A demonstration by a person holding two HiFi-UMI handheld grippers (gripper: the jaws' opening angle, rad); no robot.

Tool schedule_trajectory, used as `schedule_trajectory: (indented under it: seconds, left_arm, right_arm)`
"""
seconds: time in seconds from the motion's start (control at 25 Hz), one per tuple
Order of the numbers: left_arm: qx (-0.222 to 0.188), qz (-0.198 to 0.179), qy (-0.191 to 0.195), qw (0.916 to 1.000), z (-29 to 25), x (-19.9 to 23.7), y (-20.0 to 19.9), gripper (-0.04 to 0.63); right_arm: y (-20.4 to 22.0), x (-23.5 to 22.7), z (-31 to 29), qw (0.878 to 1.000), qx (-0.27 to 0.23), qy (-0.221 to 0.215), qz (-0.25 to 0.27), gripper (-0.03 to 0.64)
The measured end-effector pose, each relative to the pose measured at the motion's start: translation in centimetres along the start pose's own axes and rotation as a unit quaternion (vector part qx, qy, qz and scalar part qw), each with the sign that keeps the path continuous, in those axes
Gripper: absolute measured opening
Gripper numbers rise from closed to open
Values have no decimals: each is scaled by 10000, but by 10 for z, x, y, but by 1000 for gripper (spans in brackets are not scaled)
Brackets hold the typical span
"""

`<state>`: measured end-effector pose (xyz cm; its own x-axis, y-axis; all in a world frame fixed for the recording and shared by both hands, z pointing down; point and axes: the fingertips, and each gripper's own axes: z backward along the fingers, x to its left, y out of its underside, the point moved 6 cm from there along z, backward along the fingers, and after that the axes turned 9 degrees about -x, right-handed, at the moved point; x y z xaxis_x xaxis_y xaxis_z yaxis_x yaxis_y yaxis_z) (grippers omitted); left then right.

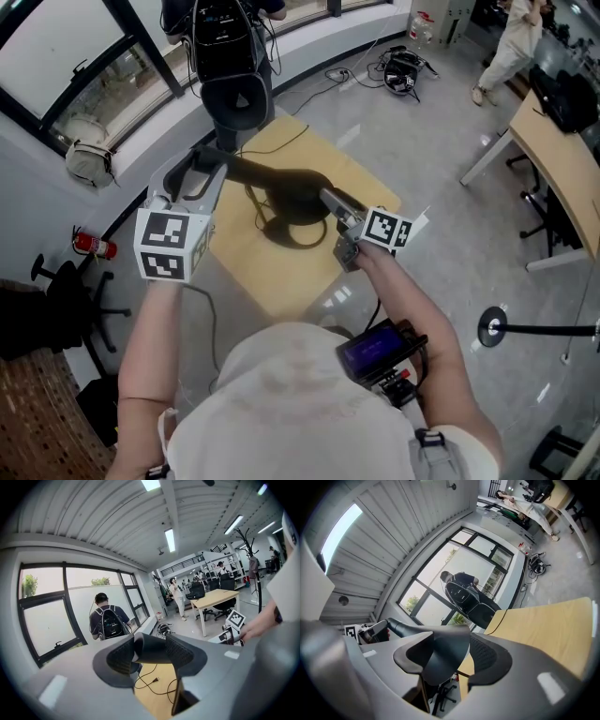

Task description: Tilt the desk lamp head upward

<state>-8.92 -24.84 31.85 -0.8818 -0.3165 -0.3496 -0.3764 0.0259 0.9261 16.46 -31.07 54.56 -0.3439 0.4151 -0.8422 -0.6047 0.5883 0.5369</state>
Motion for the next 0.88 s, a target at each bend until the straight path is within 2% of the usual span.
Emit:
schedule_trajectory:
  seconds: [0.36,0.88]
  left_arm:
    - [-110,361,25,9993,3,5,10,206]
    - [-332,722,55,9968,5,4,17,206]
  right_arm:
    - [-16,13,9,9988,-39,205,447,245]
    - [-34,25,19,9955,-123,445,825,245]
